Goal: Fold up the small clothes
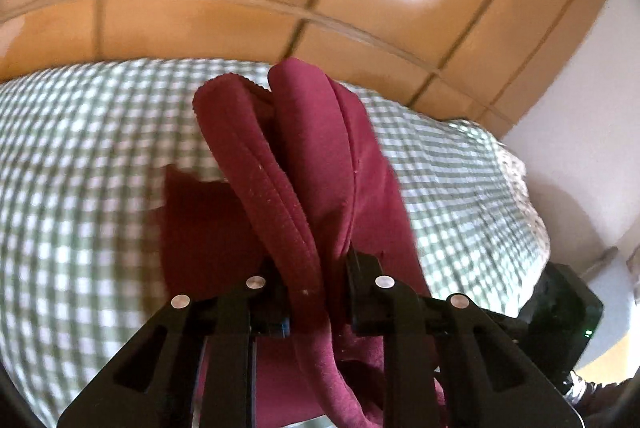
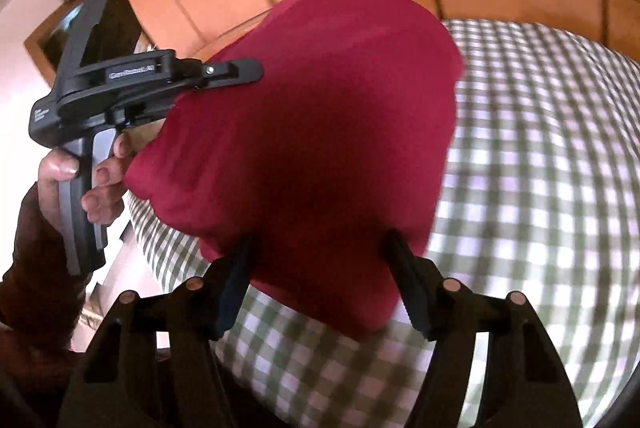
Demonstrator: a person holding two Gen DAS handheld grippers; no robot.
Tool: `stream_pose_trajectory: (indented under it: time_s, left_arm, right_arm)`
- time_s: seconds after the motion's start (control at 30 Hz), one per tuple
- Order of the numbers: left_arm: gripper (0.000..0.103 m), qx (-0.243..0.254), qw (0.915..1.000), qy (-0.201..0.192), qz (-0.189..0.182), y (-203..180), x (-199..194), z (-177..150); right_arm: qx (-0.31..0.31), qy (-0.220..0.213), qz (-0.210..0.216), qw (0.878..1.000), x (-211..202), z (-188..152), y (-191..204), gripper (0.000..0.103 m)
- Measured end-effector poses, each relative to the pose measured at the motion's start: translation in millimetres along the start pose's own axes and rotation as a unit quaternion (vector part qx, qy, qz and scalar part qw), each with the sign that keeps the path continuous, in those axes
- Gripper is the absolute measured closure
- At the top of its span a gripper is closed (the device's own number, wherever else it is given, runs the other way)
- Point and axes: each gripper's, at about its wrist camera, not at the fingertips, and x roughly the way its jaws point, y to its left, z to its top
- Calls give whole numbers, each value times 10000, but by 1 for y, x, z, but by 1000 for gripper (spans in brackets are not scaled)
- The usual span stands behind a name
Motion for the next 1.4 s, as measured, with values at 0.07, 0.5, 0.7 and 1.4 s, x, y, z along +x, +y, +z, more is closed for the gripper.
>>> stream_pose_trajectory:
  time_s: [0.07, 0.5, 0.7, 1.4]
  left_arm:
    - [85, -129, 9997, 79, 204, 18, 3, -7]
    - [55, -1110, 9904, 178, 807, 85, 14, -43]
    - [34, -1453, 9854, -749, 481, 78, -43, -45]
    - [38, -457, 9935, -526, 896, 56, 17, -95]
  right_arm:
    - [-86, 99, -34, 9999, 10, 0, 9, 36]
    - [-435, 456, 221, 9978, 32, 1, 43, 25]
    - [359, 96, 638, 9973, -4, 22, -6, 32]
    - [502, 923, -508, 9932, 150, 128, -46, 57]
